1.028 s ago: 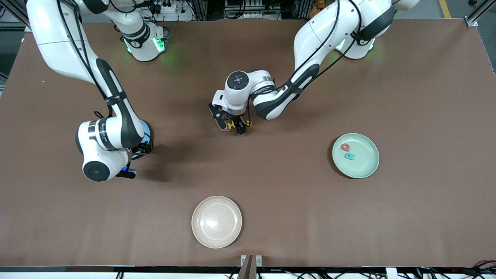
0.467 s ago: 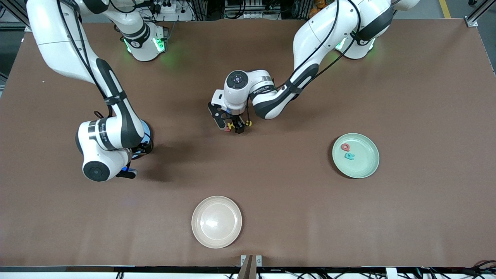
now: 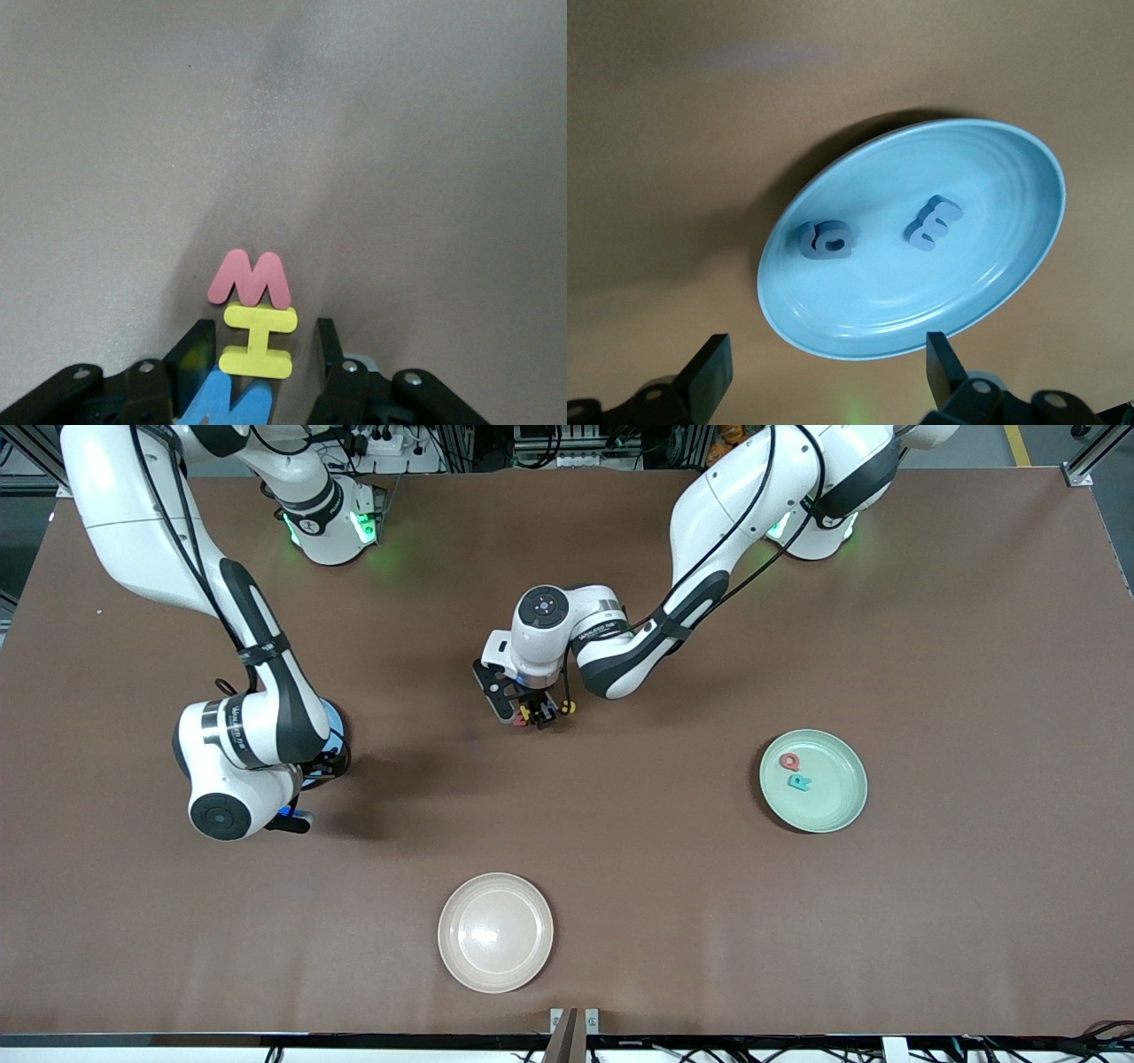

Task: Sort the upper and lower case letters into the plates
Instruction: 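Lower the left gripper and grasp the yellow H letter, then lift the yellow H with the left gripper toward the green plate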

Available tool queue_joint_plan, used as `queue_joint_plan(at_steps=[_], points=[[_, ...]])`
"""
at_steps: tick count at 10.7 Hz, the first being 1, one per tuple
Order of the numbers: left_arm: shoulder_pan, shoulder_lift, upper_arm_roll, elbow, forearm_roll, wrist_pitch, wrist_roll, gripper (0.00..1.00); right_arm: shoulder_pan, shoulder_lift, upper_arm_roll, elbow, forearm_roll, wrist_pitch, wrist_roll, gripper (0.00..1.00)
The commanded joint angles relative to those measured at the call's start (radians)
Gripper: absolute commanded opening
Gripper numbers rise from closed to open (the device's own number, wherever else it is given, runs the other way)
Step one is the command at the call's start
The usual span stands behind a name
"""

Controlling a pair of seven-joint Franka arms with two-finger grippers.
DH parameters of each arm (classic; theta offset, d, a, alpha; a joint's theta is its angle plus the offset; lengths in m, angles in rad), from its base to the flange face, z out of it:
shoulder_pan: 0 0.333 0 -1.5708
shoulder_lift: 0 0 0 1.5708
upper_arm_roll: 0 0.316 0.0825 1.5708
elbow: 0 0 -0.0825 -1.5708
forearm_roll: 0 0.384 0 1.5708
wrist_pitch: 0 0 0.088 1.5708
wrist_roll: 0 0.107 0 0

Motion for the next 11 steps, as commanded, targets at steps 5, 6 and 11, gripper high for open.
queue_joint_plan(at_steps=[5,6,11], points=[[-0.008,0.005,0.009,0.010,-0.015,0.012,0.042,0.07,-0.005,-0.013,0.004,-0.007,0.028,0.000,-0.006,0.96],[-0.001,0.000,0.009,0.010,-0.017,0.012,0.041,0.03,-0.004,-0.013,0.004,-0.005,0.028,0.000,-0.004,0.96],[0.070,-0.058,-0.032,0.011,-0.072,-0.101,0.036,0.00,-0.004,-0.013,0.004,-0.005,0.028,0.000,-0.004,0.96]])
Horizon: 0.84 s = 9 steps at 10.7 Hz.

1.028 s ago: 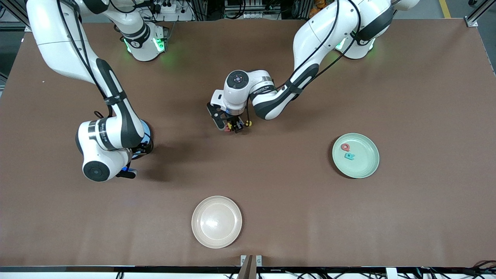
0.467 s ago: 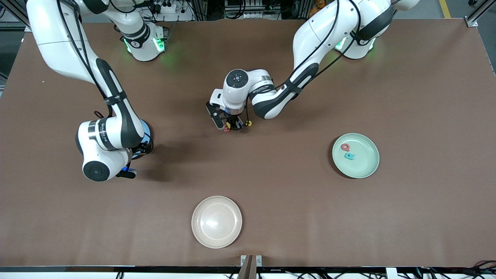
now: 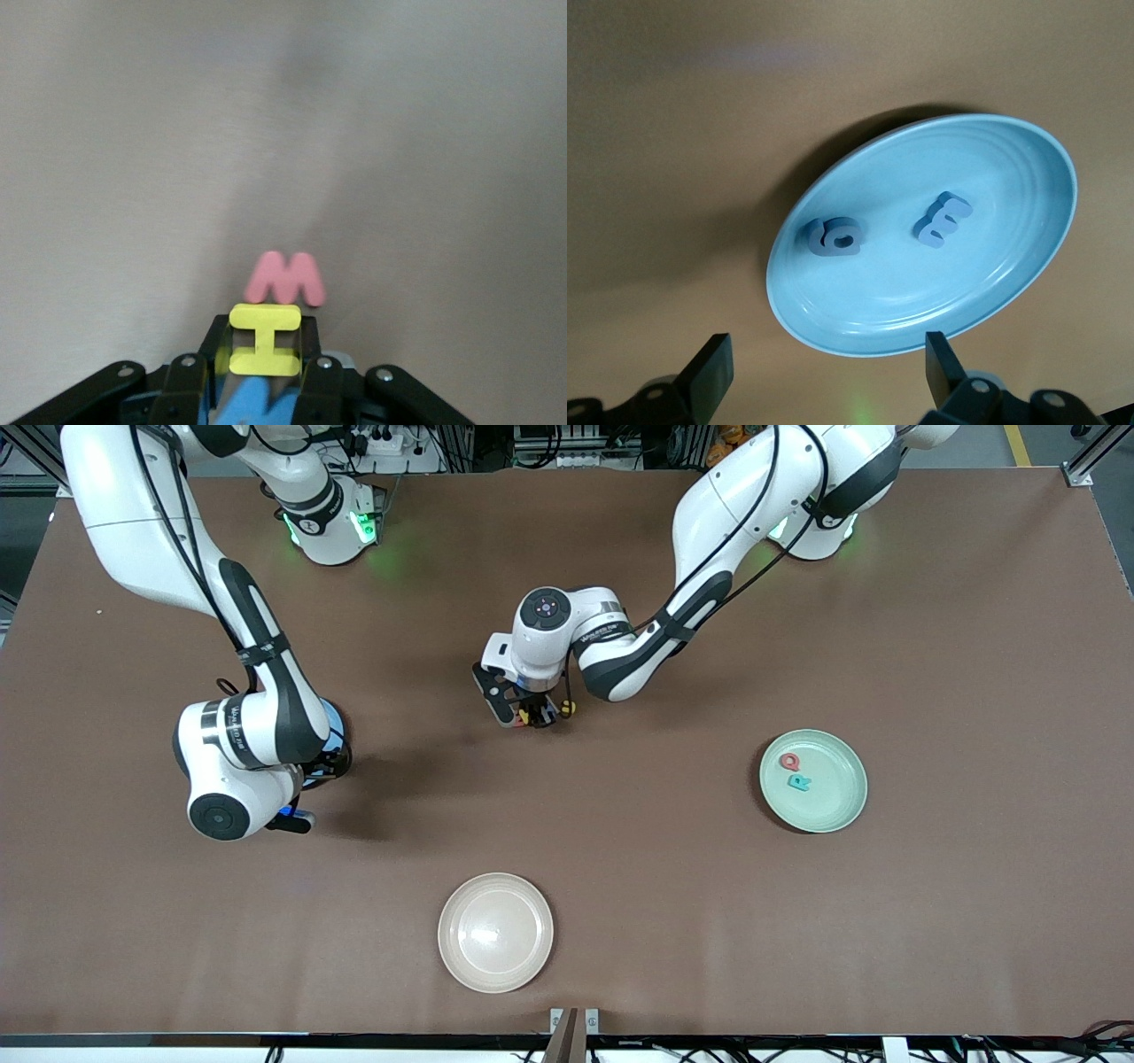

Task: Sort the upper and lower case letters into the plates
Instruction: 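Lift the yellow H with the left gripper toward the green plate, then release the H on the green plate while the right gripper reaches letters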

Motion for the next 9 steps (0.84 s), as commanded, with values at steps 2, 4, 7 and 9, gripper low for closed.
queue_joint_plan(at_steps=[2,4,7,9], points=[[0.144,-0.112,-0.077,-0.012,-0.094,-0.199,0.036,0.00,-0.004,-0.013,0.004,-0.002,0.013,-0.002,-0.003,0.96],[0.323,-0.152,-0.186,-0.015,-0.094,-0.326,0.030,0.00,-0.004,-0.013,0.004,0.005,0.013,-0.004,0.006,0.94],[0.520,-0.235,-0.219,-0.019,-0.097,-0.452,0.060,0.00,0.033,-0.016,0.003,0.011,0.080,-0.006,0.029,0.94],[0.658,-0.241,-0.219,-0.031,-0.099,-0.465,0.123,0.00,0.077,-0.018,0.004,0.015,0.093,-0.003,0.101,0.94]])
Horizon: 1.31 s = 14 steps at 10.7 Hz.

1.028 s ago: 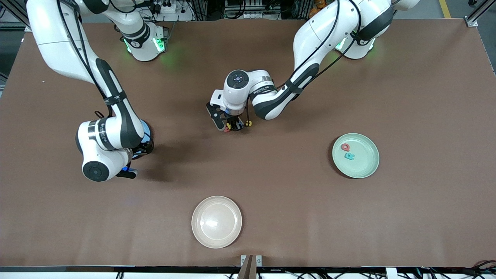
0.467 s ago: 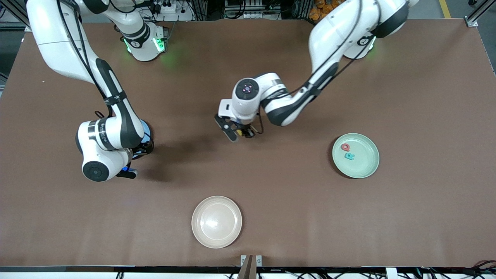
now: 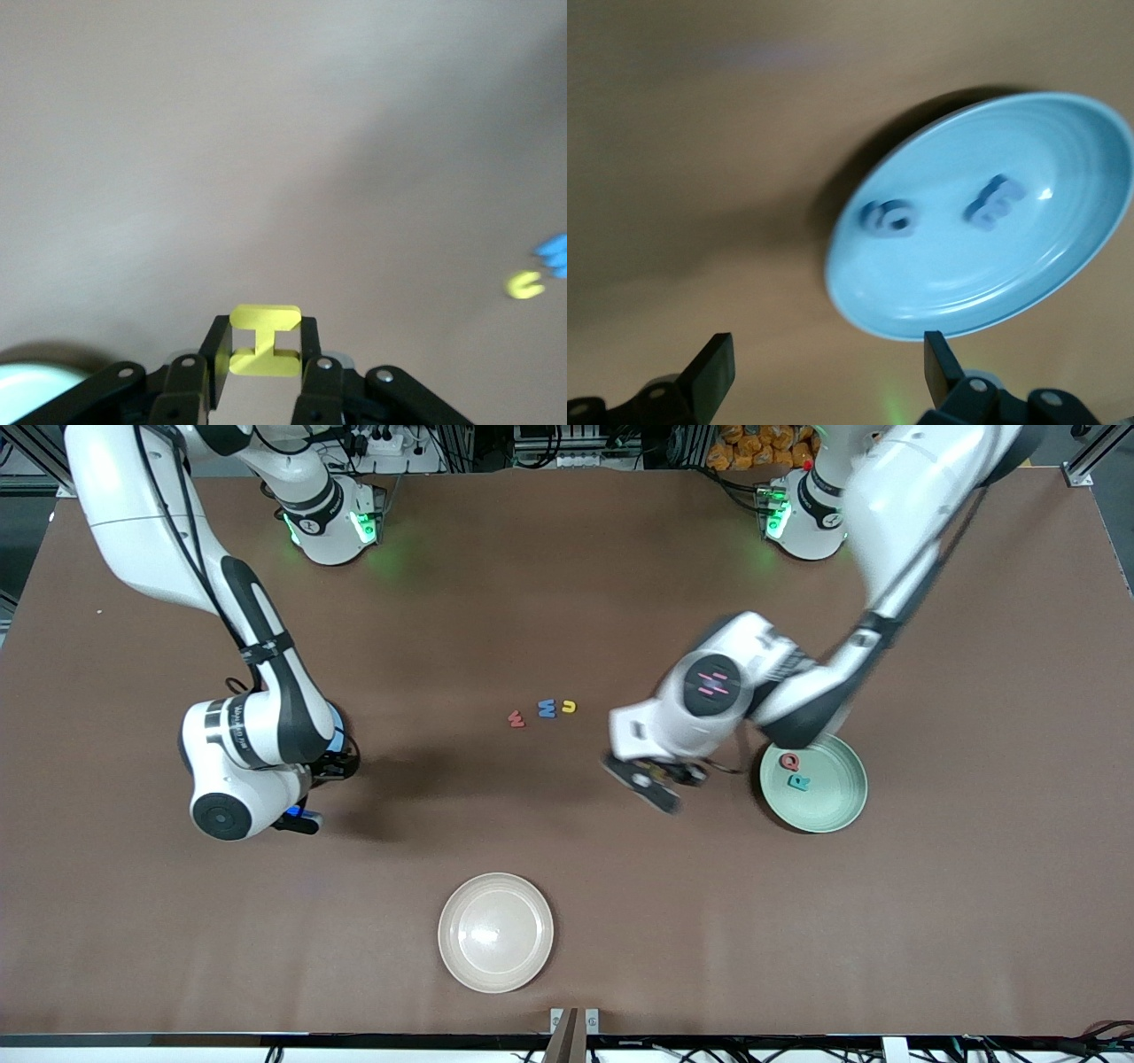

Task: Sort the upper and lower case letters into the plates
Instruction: 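Release the H on the green plate while the right gripper reaches letters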

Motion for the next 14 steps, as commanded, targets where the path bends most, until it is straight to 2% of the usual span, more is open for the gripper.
queue_joint_plan(at_steps=[1,2,3,5,6,9,11,12,13,14], points=[[0.166,-0.022,-0.011,-0.064,-0.023,-0.008,0.100,0.00,0.064,-0.021,0.001,0.002,0.037,-0.004,0.077,0.94],[0.222,-0.020,-0.011,-0.075,-0.004,0.003,0.112,0.00,0.078,-0.023,0.001,0.014,0.105,-0.002,0.113,0.94],[0.251,-0.020,-0.009,-0.084,-0.002,0.000,0.100,0.00,0.120,-0.023,0.001,0.025,0.133,-0.001,0.165,0.94],[0.334,-0.017,-0.003,-0.133,-0.002,0.003,0.075,0.00,0.172,-0.025,0.003,0.028,0.143,0.033,0.298,0.94],[0.407,-0.013,-0.003,-0.165,0.015,0.012,0.078,0.00,0.213,-0.025,0.007,0.045,0.143,0.034,0.349,0.94],[0.479,0.003,-0.003,-0.216,0.037,0.069,0.054,0.01,0.316,-0.017,0.009,0.096,0.155,0.040,0.481,0.94],[0.474,0.012,0.003,-0.219,0.037,0.069,0.007,0.64,0.394,-0.014,0.007,0.102,0.216,0.114,0.591,0.94],[0.471,0.010,0.003,-0.219,0.038,0.067,-0.044,0.88,0.431,-0.011,0.007,0.104,0.215,0.152,0.636,0.94],[0.459,0.004,0.003,-0.219,0.038,0.057,-0.084,1.00,0.454,-0.009,0.007,0.110,0.216,0.174,0.650,0.94],[0.447,-0.002,0.003,-0.218,0.038,0.052,-0.101,1.00,0.477,-0.002,0.007,0.110,0.219,0.213,0.682,0.94]])
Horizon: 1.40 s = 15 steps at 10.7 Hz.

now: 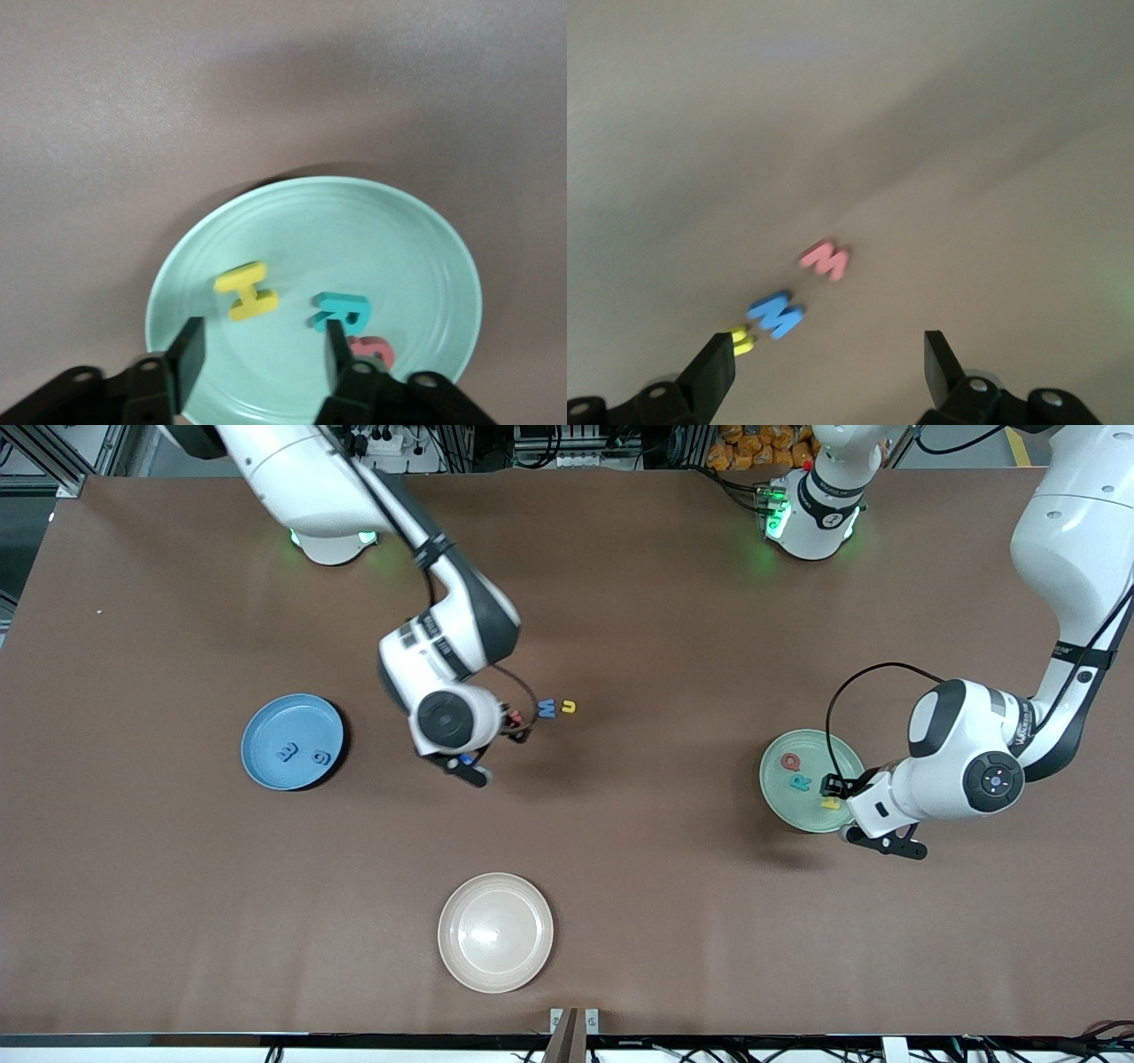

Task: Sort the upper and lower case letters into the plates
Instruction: 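Release the H on the green plate while the right gripper reaches letters, then lower the right gripper and grasp the yellow u letter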

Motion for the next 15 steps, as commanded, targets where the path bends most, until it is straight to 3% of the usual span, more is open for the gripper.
queue_joint_plan(at_steps=[1,6,9,11,15], points=[[-0.016,-0.032,-0.010,-0.004,0.025,-0.016,-0.068,1.00,0.044,0.014,-0.008,0.015,0.022,0.064,0.075,0.95],[-0.057,-0.084,-0.036,0.004,0.018,-0.093,-0.114,1.00,0.154,0.059,-0.018,0.007,0.005,0.237,0.373,0.94],[-0.108,-0.083,-0.031,0.005,0.025,-0.093,-0.180,1.00,0.188,0.092,-0.020,0.004,-0.065,0.288,0.613,0.95],[-0.105,-0.081,-0.028,0.004,0.026,-0.093,-0.179,1.00,0.208,0.120,-0.020,0.001,-0.172,0.331,0.800,0.95],[-0.100,-0.074,-0.028,0.002,0.026,-0.093,-0.168,1.00,0.232,0.118,-0.020,-0.034,-0.199,0.374,0.920,0.88]])
